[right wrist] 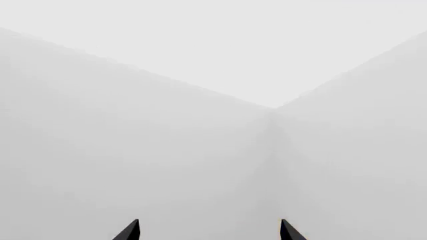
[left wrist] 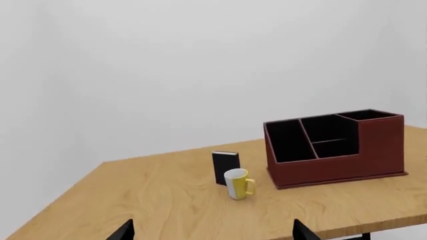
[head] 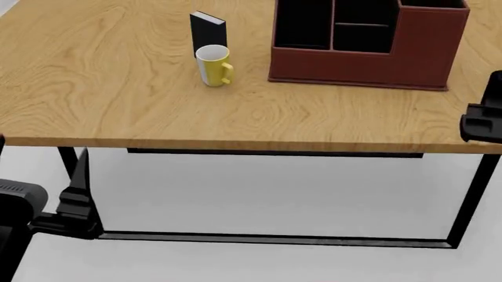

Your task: Pick up the book and place it in the back compartment of the caddy.

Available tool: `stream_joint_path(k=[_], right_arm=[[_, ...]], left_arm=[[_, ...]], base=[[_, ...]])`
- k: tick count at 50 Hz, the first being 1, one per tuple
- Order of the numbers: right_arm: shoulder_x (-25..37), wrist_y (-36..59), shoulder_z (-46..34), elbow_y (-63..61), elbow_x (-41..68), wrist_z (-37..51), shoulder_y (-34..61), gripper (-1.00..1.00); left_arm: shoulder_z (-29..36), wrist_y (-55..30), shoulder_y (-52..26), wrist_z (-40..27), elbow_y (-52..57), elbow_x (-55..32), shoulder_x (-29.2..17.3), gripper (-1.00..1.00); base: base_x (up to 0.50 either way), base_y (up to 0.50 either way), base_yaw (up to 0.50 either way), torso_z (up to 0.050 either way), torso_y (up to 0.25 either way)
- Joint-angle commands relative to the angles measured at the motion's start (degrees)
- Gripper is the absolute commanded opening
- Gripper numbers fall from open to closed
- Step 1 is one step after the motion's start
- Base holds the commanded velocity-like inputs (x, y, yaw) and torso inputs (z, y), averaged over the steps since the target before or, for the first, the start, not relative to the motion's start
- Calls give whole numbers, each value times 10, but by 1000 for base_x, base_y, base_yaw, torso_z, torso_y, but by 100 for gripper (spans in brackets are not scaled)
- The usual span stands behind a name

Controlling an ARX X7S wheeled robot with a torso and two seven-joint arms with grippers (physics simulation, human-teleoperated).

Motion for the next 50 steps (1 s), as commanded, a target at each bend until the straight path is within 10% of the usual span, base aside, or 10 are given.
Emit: stream_joint_path(k=[1, 50], right_arm=[[76, 23, 24, -13, 148, 101, 44, 100], [119, -66, -27, 3, 169, 141, -6, 100]], left_arm=[[1, -8, -11, -2, 7, -5, -2, 100], [6, 13, -9, -13, -9, -11, -5, 100]], base=[[0, 0, 0, 0, 0], [0, -310, 0, 0, 0]])
